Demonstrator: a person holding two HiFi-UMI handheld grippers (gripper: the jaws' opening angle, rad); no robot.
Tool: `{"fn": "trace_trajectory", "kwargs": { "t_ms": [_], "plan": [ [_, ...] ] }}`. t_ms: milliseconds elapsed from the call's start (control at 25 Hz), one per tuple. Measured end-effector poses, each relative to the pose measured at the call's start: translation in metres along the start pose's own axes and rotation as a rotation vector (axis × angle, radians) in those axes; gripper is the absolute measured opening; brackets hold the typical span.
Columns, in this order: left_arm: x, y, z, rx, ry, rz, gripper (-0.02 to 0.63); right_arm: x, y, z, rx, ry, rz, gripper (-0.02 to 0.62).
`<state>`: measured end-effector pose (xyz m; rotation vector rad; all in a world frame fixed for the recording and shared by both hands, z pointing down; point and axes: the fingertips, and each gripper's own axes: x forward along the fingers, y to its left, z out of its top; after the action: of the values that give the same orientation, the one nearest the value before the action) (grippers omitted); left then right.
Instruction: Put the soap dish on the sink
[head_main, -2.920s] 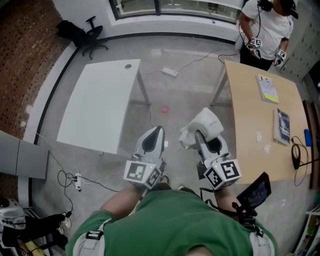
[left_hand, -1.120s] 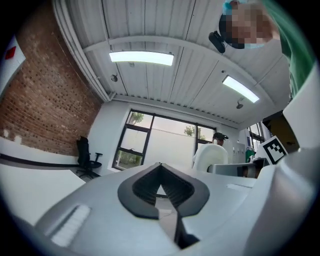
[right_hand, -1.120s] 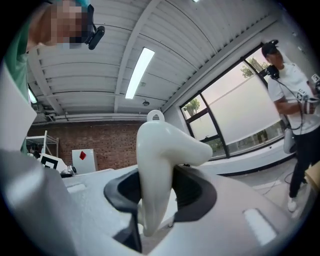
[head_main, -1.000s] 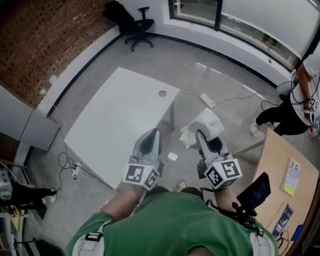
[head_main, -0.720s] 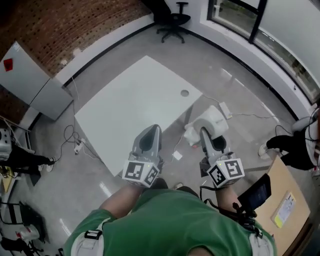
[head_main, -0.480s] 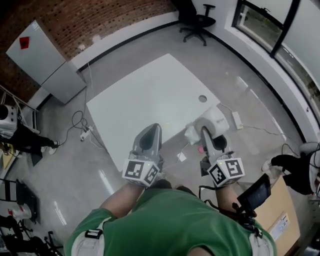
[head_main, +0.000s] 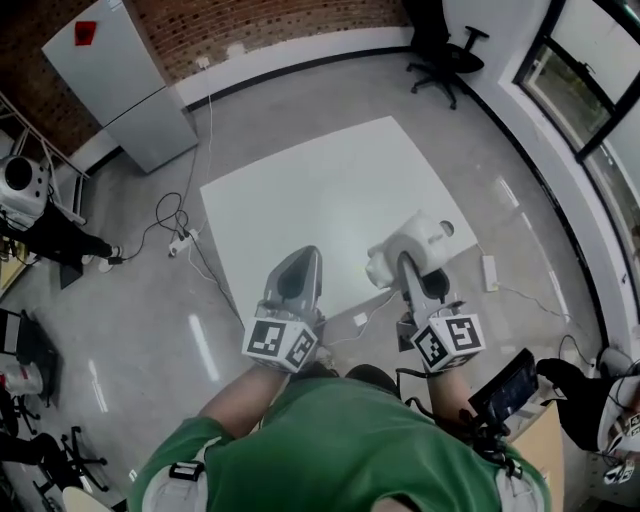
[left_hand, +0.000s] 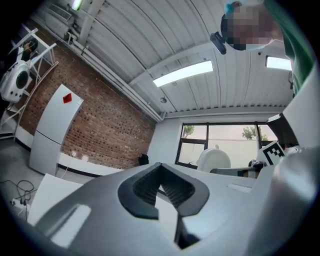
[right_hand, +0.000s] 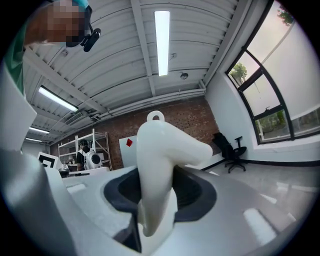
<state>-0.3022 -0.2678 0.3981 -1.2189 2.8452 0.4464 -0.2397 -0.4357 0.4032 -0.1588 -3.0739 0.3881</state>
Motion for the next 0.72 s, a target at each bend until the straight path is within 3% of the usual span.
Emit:
{"fn": "trace_trajectory", "kwargs": {
  "t_ms": [720],
  "plan": [
    [0.030,0.098,-0.011,-0.001,0.016,0.215,0.006,0.146,0.013,-0.037,0.011,0.137,0.226,0.144]
  ]
}}
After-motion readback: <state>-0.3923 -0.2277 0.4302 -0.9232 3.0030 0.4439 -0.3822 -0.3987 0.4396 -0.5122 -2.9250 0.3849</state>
